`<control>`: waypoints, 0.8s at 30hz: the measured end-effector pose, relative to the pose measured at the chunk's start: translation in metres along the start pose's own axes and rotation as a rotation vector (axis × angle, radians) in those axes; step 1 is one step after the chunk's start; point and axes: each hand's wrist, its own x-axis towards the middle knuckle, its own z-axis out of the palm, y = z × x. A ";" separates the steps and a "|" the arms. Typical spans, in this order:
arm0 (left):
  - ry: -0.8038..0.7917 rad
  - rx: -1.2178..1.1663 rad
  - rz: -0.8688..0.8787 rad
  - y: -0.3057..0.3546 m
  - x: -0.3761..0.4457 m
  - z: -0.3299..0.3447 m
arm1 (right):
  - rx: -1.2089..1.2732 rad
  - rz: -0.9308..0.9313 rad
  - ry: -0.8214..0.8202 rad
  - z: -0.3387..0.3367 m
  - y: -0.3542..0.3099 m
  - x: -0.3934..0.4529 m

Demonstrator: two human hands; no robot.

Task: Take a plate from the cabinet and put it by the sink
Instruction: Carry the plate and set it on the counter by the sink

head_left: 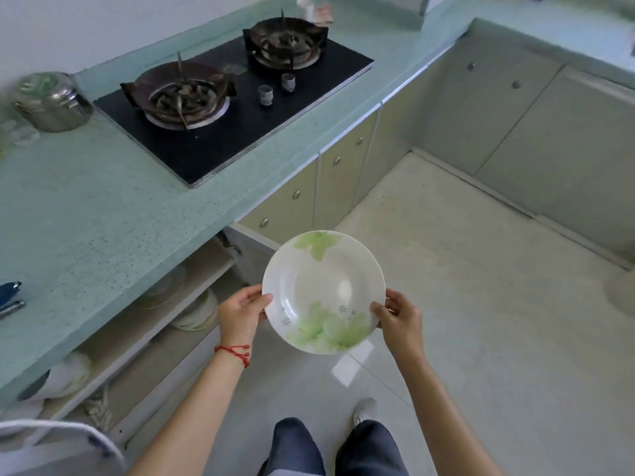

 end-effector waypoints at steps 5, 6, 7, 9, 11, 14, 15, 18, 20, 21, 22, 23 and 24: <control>-0.144 0.041 0.000 0.002 0.001 0.068 | 0.052 0.021 0.162 -0.059 0.007 0.009; -0.169 0.048 -0.010 0.001 0.000 0.083 | 0.063 0.028 0.191 -0.071 0.009 0.010; -0.194 0.050 -0.017 0.000 -0.002 0.097 | 0.073 0.033 0.217 -0.083 0.010 0.011; -0.242 0.054 -0.027 -0.003 -0.006 0.126 | 0.085 0.042 0.265 -0.108 0.012 0.015; -0.286 0.061 -0.040 -0.005 -0.010 0.155 | 0.101 0.054 0.304 -0.132 0.014 0.020; -0.329 0.079 -0.048 -0.007 -0.019 0.194 | 0.126 0.075 0.350 -0.165 0.020 0.033; -0.345 0.085 -0.047 -0.008 -0.021 0.207 | 0.133 0.081 0.358 -0.175 0.021 0.037; -0.380 0.106 -0.043 -0.008 -0.026 0.245 | 0.159 0.090 0.381 -0.204 0.021 0.051; -0.387 0.123 -0.039 -0.008 -0.029 0.270 | 0.168 0.094 0.397 -0.224 0.020 0.061; -0.391 0.129 -0.039 -0.008 -0.031 0.282 | 0.171 0.099 0.403 -0.234 0.019 0.066; -0.400 0.129 -0.037 -0.008 -0.033 0.293 | 0.174 0.103 0.410 -0.244 0.018 0.072; -0.409 0.126 -0.035 -0.007 -0.034 0.304 | 0.179 0.102 0.415 -0.253 0.017 0.077; -0.414 0.124 -0.037 -0.006 -0.035 0.315 | 0.180 0.102 0.422 -0.262 0.016 0.084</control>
